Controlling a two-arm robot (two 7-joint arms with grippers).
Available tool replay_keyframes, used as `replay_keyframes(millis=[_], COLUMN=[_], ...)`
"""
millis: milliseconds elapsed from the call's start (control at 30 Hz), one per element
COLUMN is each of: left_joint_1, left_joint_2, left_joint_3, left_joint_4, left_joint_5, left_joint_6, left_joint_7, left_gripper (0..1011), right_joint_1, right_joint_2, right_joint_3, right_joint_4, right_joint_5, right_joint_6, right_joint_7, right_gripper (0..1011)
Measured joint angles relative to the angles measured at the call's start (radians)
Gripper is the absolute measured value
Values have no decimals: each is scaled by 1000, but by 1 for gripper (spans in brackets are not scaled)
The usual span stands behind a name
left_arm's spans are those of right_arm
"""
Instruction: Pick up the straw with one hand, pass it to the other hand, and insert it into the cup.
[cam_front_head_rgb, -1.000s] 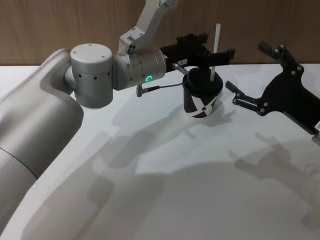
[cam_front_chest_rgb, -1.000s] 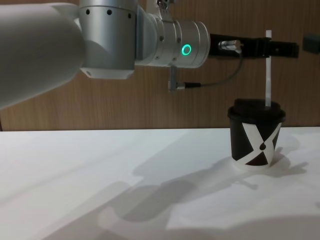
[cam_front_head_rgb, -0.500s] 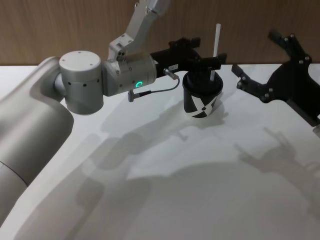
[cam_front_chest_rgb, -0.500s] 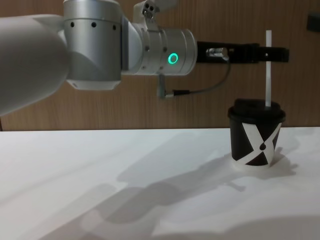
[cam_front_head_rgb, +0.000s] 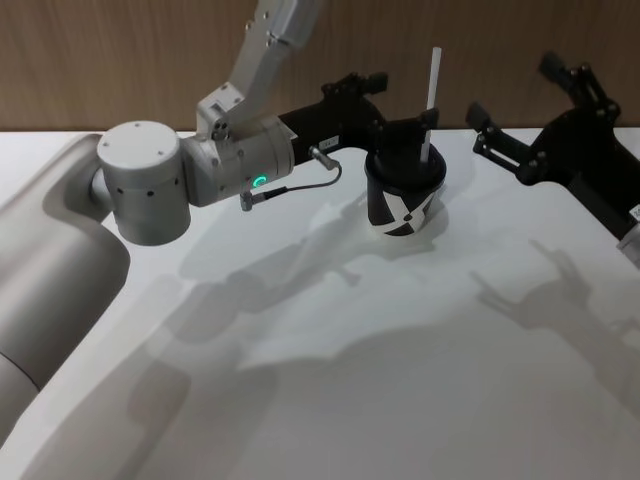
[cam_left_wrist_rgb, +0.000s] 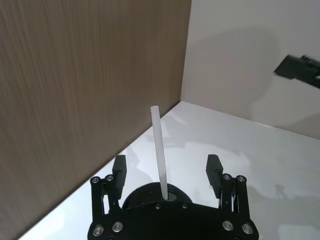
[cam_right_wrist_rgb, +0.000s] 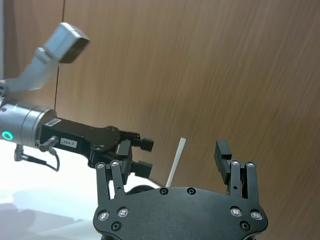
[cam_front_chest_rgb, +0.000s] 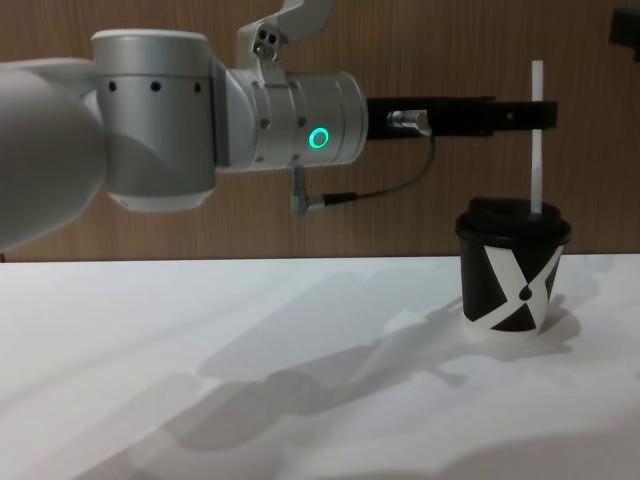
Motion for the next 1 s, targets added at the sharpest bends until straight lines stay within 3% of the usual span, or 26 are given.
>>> replay_keyframes(millis=[233, 467, 1000], left_joint_1=[23, 48, 103], left_joint_2=[14, 31, 77], left_joint_3=[-10, -20, -31], left_joint_4=[-5, -26, -113], left_joint_5=[17, 26, 49], left_joint_6=[-89, -136, -139], left_joint_7=[-24, -39, -36], left_gripper=[1000, 1000, 1000], right_joint_1=[15, 28, 47], right_joint_2=[-22, -34, -48], right_joint_3=[-9, -26, -56], right_joint_4=[-9, -12, -14], right_joint_5=[67, 107, 157], right_joint_6=[117, 184, 256], right_joint_7=[-8, -8, -12], right_gripper=[1001, 1001, 1001])
